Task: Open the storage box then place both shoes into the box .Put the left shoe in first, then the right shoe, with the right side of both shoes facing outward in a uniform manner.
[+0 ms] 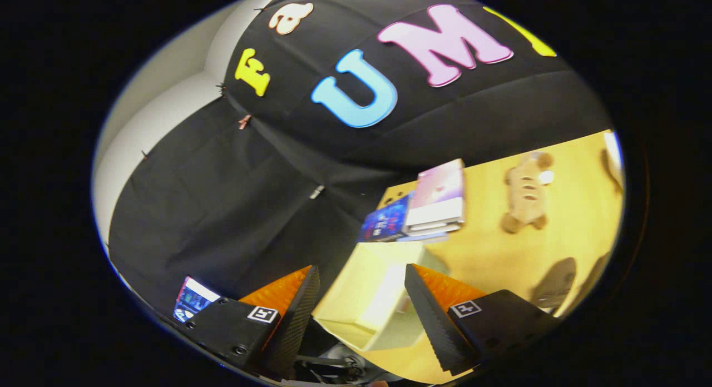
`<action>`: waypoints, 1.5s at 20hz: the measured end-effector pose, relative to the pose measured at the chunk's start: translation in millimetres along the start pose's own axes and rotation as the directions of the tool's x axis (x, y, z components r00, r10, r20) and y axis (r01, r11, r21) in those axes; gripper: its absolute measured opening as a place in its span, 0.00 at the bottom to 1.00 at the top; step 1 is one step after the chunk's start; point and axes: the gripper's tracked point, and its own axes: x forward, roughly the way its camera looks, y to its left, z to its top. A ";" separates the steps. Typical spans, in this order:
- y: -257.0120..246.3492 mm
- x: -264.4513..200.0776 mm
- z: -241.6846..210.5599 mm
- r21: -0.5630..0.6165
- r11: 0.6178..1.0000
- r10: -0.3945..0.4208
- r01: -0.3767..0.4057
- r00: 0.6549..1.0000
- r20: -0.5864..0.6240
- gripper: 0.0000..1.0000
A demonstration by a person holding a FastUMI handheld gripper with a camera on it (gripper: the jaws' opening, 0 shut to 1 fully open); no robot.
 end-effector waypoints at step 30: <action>-332.5 -44.0 -121.8 -0.342 0.602 -0.787 0.722 0.608 -0.104 0.25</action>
